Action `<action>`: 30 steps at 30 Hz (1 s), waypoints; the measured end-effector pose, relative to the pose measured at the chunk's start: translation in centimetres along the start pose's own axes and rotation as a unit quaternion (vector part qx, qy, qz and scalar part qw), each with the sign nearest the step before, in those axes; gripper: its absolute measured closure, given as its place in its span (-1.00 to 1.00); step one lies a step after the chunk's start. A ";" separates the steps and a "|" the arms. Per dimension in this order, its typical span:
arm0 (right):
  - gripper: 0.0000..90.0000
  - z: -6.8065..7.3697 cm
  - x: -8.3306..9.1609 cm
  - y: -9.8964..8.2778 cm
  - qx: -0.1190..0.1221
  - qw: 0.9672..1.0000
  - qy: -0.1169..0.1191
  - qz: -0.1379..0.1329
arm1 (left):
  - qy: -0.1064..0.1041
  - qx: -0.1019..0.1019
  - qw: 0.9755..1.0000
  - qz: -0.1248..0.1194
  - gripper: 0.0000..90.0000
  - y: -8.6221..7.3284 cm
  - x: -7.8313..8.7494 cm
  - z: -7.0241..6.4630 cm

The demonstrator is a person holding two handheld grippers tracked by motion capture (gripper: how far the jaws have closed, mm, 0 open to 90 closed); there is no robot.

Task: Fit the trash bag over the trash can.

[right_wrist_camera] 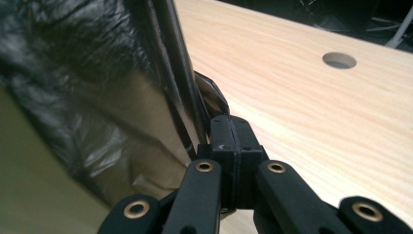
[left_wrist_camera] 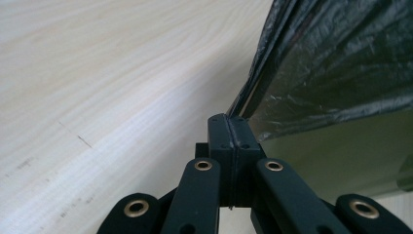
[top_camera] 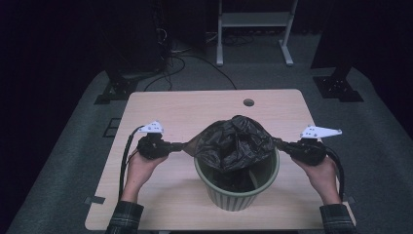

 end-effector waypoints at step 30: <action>0.18 -2.7 8.3 1.3 -0.061 0.993 0.019 -0.098 | -0.063 -0.094 0.989 -0.094 -0.19 3.8 3.9 -7.6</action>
Point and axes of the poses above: each handheld gripper's, and its own axes: x roughly backward along the jaws, y roughly out of its top, z roughly to its left, the point moved 5 cm from there along -x, roughly forward along the jaws, and after that the axes turned 13 degrees about -y, right-handed, at the moved point
